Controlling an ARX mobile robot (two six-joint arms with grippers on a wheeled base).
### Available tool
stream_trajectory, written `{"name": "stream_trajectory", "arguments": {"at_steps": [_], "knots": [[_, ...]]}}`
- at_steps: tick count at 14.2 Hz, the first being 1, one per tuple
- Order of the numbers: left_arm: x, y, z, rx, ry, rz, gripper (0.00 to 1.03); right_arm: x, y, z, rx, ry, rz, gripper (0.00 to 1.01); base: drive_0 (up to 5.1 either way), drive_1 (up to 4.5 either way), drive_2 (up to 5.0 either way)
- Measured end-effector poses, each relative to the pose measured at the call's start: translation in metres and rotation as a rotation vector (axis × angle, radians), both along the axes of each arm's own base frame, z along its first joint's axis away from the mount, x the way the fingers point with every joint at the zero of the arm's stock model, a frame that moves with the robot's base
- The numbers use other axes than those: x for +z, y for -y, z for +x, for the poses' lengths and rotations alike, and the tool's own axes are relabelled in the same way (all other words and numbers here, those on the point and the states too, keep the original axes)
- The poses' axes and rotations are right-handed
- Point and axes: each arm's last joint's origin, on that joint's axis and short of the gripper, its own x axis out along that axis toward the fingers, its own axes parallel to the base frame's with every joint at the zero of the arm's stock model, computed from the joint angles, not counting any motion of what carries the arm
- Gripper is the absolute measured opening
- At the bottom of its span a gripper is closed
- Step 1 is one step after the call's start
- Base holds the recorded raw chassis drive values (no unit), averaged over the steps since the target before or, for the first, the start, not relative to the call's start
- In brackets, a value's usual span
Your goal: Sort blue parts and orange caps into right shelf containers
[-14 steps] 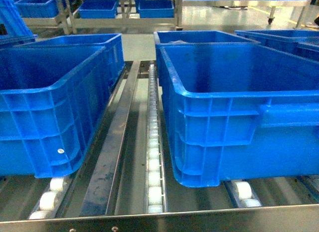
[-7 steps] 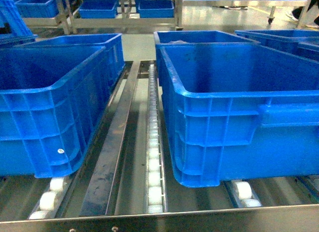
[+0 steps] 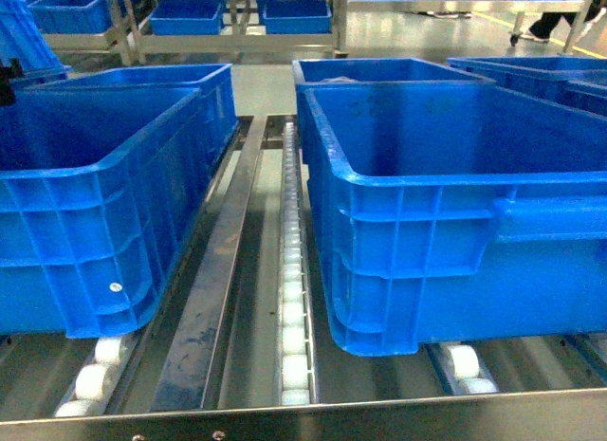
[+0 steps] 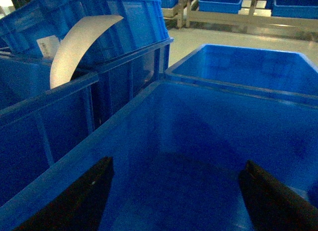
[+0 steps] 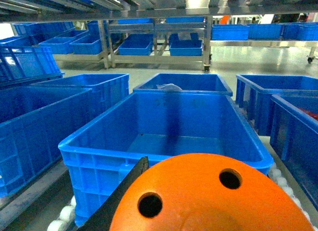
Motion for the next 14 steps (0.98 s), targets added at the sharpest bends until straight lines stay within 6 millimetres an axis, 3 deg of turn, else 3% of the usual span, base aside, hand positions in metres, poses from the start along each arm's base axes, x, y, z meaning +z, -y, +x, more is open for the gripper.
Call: {"name": "stream_trajectory", "arguments": {"at_steps": [2,3,14], "knots": [[0.0000,0.0000,0.0000,0.000,0.000,0.000,0.87,0.0000,0.0000,0.0000,0.000,0.000,0.000,0.42,0.0,0.00,0.0],[0.0000,0.0000,0.0000,0.000,0.000,0.000,0.97,0.0000,0.0000,0.0000,0.000,0.000,0.000,0.42,0.0,0.00,0.0],[0.0000,0.0000,0.0000,0.000,0.000,0.000,0.98,0.0000,0.0000,0.0000,0.000,0.000,0.000,0.42,0.0,0.00,0.0]]}}
